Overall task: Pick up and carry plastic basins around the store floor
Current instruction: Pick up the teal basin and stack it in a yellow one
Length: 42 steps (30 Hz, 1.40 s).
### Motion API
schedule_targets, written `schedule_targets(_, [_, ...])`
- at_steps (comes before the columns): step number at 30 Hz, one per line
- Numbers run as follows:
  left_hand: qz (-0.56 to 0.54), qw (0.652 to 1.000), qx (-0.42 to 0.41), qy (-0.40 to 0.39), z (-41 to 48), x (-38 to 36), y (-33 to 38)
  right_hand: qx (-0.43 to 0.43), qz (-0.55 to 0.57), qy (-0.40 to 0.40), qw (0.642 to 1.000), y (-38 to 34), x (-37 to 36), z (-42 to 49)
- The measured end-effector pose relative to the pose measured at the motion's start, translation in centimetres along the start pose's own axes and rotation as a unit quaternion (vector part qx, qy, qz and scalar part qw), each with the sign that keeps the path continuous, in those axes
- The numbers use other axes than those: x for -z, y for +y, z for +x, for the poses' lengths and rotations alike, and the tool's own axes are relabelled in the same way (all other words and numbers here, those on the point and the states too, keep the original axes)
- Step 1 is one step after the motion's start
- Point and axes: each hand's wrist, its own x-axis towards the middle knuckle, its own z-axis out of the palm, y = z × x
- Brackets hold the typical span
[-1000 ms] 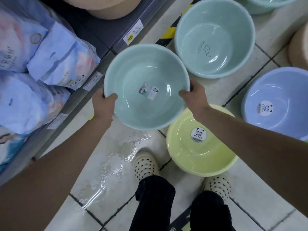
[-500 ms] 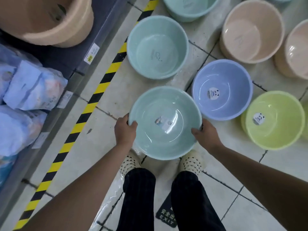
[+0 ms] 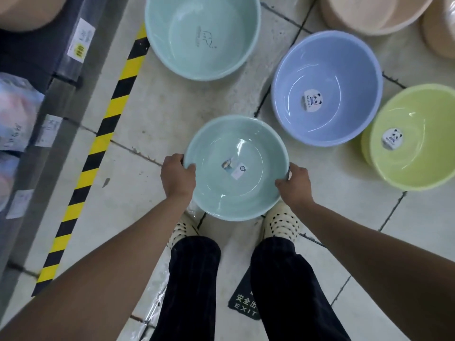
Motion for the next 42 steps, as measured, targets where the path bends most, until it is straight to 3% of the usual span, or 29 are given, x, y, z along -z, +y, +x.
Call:
schedule_targets(10, [0.033, 0.999, -0.022, -0.017, 1.6, -3.1, -2.7, 0.073, -0.102, 0.010, 0.992, 3.2, -2.8, 2.3])
schedule_targets(15, [-0.002, 0.998, -0.051, -0.032, 1.0, -4.3, -3.1, 0.104, -0.111, 0.081, 0.985, 3.7, -4.2, 2.8])
schedule_targets(17, [-0.005, 0.997, -0.057, -0.052, 1.2, -4.7, -3.3, 0.077, -0.106, 0.105, 0.986, 3.8, -4.5, 3.5])
schedule_targets(22, [-0.025, 0.992, 0.015, -0.119, 3.4, -5.3, -4.2, -0.021, 0.024, 0.021, 0.999, 3.2, -4.5, 5.3])
schedule_targets(24, [-0.025, 0.988, 0.058, -0.140, 4.5, -5.0, -4.3, -0.020, 0.003, 0.000, 1.000, 3.0, -4.0, 5.7])
schedule_targets(28, [-0.063, 0.988, 0.046, -0.130, 4.0, -3.8, -3.7, -0.005, 0.041, -0.017, 0.999, 2.9, -2.2, 4.9])
schedule_targets(34, [-0.193, 0.977, -0.016, -0.084, -0.9, 0.8, 2.5, 0.002, 0.208, 0.017, 0.978, 1.8, 3.9, 0.3])
schedule_targets(42, [-0.216, 0.956, -0.112, -0.160, -7.0, 7.5, 18.6, -0.011, 0.291, 0.129, 0.948, 0.4, 16.8, -8.1])
